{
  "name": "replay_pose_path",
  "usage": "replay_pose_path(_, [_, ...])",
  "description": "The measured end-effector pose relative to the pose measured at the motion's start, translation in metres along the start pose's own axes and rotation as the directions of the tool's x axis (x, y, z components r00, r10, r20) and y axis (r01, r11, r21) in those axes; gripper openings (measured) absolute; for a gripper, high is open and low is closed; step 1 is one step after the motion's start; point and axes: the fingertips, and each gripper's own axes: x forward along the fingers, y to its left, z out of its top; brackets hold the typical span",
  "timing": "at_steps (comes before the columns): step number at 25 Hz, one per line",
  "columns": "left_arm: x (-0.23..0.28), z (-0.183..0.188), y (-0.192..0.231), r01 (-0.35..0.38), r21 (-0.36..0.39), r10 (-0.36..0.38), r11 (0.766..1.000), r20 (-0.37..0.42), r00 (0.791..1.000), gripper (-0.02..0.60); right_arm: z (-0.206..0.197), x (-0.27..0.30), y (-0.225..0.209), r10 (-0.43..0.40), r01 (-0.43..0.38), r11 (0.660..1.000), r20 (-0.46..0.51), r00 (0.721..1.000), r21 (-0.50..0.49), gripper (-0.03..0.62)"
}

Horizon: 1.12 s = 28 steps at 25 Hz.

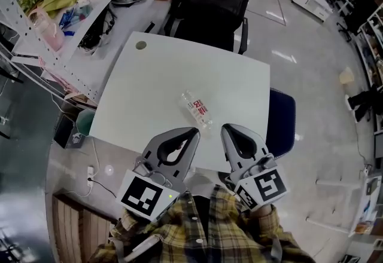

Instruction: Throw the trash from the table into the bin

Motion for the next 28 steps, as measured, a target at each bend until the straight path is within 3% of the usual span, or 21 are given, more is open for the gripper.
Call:
replay_pose_path(18, [0.05,0.003,0.034,0.085,0.014,-0.084,0.996,-0.064,0.994,0.009,-0.008,0.037,-0.04,-0.071,0.073,0.995,-0.039,0.997,0.072,-0.002])
replay_pose_path(25, [0.052,-0.014,0.05,0.073,-0.029,-0.075,0.997,-0.103,0.992,0.009,-0.036,0.053,-0.037,-0.007,0.02,0.992,-0.106,0.994,0.126,0.002])
replay_pose_path(28, [0.053,-0.024,0.055,0.064,-0.042,-0.069,0.997,-0.126,0.99,0.009,-0.054,0.062,-0.037,0.024,-0.005,0.992,-0.154,0.988,0.122,0.09])
